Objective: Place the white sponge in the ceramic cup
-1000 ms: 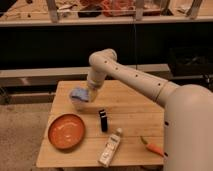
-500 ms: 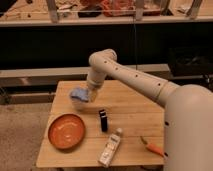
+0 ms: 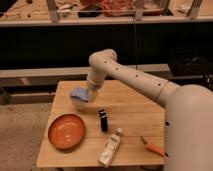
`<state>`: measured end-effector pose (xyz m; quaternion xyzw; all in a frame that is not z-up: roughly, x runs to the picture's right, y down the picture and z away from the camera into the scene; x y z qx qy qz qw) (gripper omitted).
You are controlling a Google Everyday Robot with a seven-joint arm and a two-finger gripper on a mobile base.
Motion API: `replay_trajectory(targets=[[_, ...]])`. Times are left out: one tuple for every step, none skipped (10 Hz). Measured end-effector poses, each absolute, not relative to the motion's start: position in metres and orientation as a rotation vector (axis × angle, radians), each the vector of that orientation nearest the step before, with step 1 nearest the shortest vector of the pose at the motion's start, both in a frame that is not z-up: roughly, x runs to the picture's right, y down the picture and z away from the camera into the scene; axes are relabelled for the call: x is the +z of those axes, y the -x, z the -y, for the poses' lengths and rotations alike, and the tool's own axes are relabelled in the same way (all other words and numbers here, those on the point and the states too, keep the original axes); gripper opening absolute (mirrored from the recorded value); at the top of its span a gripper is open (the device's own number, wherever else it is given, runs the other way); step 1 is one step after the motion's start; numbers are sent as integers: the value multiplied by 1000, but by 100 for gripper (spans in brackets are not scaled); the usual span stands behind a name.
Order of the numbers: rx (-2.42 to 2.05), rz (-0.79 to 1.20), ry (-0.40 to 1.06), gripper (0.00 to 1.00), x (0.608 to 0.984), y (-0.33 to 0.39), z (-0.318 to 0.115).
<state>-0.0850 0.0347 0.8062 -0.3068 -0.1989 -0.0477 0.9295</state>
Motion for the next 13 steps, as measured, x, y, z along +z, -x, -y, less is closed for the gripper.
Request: replay_trajectory(targets=[[-99,405,628,11,806,85,-34],[-108,399,628,19,805,88,-34],[-123,393,628,31,804,97,-33],[-137,392,630,42,804,106,-34],[-147,387,631,52,804,109,-34],[-156,384,634,62,803,112,-34],[-162,384,635,72,803,117,-34],[-167,385,636,78,803,120,-34],[-166,382,637,80,803,120,-34],[-165,380,638,80,803,120,-33],[-165,379,638,80,803,123,-33],[-165,379,638,80,803,126,-32],[-163,377,638,80,804,126,-31]])
